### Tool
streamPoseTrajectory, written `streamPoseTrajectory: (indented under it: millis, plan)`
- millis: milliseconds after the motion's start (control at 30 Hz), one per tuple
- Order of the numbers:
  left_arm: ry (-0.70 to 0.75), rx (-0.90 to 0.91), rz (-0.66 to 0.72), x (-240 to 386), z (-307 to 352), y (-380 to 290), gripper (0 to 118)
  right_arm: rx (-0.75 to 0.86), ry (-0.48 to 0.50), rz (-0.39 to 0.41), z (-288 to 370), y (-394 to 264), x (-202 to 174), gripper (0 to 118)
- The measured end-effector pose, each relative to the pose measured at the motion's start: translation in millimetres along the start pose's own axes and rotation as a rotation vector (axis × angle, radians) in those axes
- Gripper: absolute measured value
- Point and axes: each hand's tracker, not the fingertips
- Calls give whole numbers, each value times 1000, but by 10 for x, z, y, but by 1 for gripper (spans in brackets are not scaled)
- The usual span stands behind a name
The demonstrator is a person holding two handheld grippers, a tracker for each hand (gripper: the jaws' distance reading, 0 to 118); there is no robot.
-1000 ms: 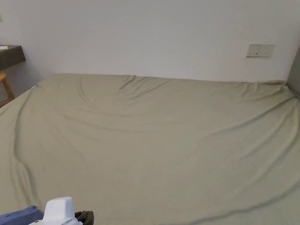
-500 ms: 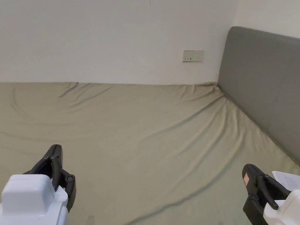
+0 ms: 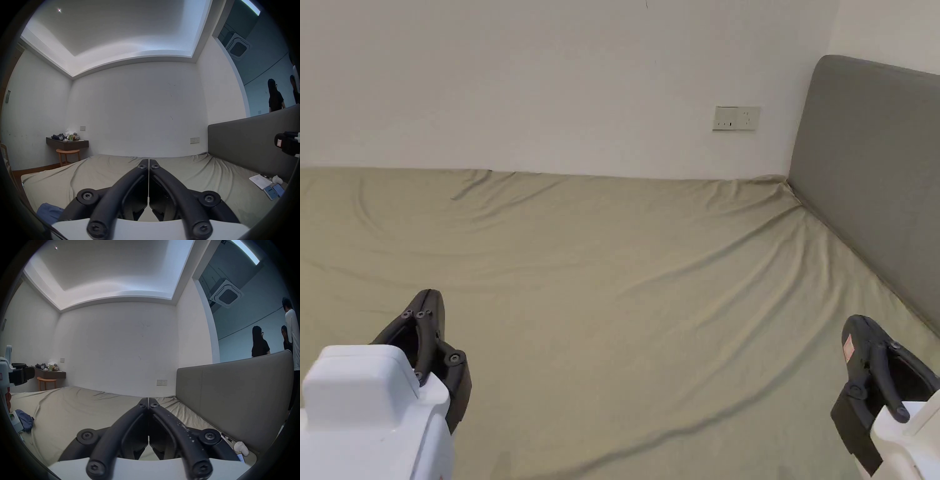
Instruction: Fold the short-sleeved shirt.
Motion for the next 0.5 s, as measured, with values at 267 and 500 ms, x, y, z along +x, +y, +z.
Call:
streamPoseTrajectory:
  millis: [267,500]
  plan:
    - [-13,-6,1,8,2,0,0,-6,15,11,-28,-8,-40,2]
    - [-24,-11,-6,23,-9,6,0,-8,23,8,-37,-13,-45,2]
